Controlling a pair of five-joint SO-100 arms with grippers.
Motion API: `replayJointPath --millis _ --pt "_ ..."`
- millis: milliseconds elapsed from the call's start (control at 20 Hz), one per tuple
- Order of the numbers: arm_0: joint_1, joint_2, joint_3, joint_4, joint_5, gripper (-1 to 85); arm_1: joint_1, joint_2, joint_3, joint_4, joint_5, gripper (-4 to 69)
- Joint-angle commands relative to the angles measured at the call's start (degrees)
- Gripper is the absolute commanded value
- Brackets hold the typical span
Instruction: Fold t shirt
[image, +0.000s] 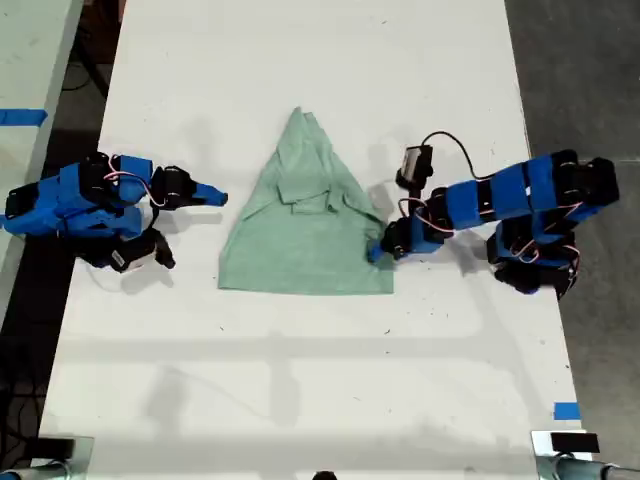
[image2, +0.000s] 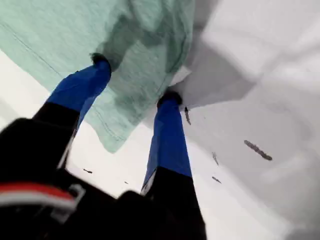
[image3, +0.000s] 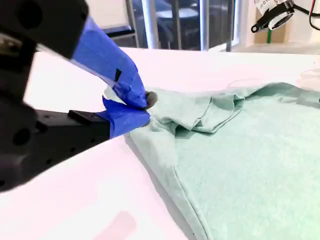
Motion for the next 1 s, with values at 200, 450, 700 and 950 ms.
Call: replayJointPath --millis 200,450,700,950 --pt "-0.4 0.4 0.4 0.6 -1.2 -0.2 1.1 0.3 -14.9 8.6 -5.3 -0.2" --pt "-0.4 0.4 0.4 0.6 -1.2 -0.2 -1.1 -17.2 -49.5 17.8 -12.4 -0.2" --pt "-0.4 0.4 0.3 0.7 -1.1 -0.2 -2.2 -38.4 -72.7 15.7 -17.2 -0.2" --pt "-0.6 0.4 0.3 0.8 -1.2 -0.2 -2.6 -37.5 -71.8 13.5 -17.7 28.2"
